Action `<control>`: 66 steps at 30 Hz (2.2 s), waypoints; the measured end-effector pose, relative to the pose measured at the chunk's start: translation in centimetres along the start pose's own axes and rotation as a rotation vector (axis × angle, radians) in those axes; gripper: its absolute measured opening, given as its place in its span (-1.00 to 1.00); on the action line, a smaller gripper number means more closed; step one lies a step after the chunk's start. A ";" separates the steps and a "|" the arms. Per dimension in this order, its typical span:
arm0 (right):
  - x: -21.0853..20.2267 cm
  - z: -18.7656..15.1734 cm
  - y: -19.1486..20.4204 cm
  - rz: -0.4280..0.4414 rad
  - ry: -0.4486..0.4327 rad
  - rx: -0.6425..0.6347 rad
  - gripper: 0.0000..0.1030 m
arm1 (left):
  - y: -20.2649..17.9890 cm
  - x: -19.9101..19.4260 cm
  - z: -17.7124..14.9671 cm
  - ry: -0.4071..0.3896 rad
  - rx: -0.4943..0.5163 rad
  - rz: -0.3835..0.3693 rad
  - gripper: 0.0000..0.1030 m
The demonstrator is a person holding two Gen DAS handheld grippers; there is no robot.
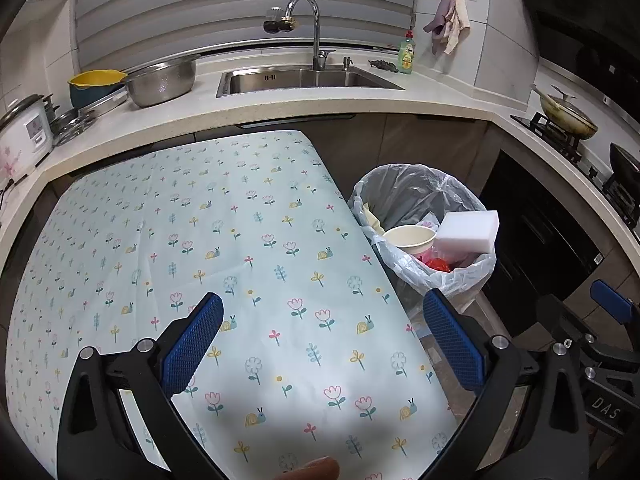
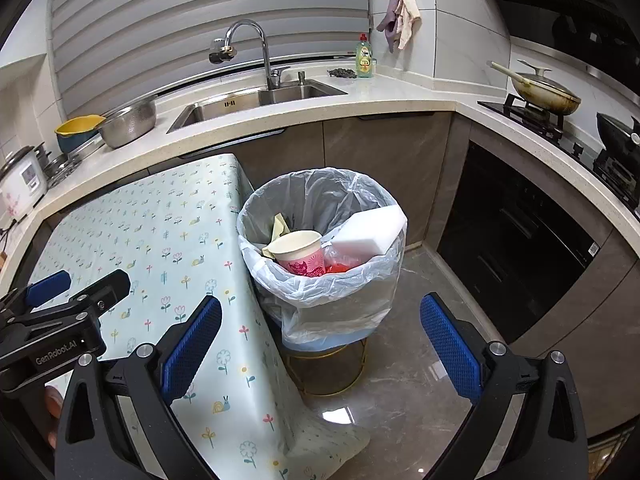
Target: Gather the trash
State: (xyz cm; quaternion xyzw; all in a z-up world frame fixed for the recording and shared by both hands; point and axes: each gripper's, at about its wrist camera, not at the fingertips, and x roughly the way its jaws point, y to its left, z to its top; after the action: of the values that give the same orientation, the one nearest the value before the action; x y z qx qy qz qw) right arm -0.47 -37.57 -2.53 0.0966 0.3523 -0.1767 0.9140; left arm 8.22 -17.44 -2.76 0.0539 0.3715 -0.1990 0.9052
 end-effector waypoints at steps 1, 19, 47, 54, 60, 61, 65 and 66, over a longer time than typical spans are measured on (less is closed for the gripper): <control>0.0 -0.1 0.0 0.001 0.002 -0.001 0.86 | 0.0 -0.1 0.0 -0.001 0.000 0.001 0.86; 0.3 -1.0 0.3 0.013 0.021 -0.007 0.86 | -0.3 -0.1 -0.8 0.011 0.005 0.021 0.86; 0.2 -1.3 0.2 0.017 0.015 -0.005 0.86 | -0.6 -0.7 -0.8 0.003 0.013 0.045 0.86; 0.0 -1.3 0.5 0.024 0.012 -0.010 0.86 | -0.4 -0.9 -0.8 0.002 0.012 0.048 0.85; 0.1 -1.3 0.7 0.029 0.012 -0.011 0.86 | -0.4 -0.9 -0.8 0.000 0.013 0.051 0.86; 0.1 -1.3 0.7 0.029 0.012 -0.012 0.86 | -0.4 -0.9 -0.9 0.000 0.013 0.051 0.86; 0.1 -1.3 0.9 0.031 0.012 -0.013 0.86 | -0.3 -0.9 -0.9 0.000 0.013 0.051 0.85; 0.1 -1.3 0.9 0.031 0.011 -0.013 0.86 | -0.3 -0.9 -0.9 0.000 0.014 0.052 0.85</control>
State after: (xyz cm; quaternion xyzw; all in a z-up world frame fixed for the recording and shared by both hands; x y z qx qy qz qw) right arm -0.82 -36.38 -3.46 0.0970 0.3571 -0.1597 0.9152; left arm 6.94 -17.25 -2.74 0.0696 0.3685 -0.1781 0.9097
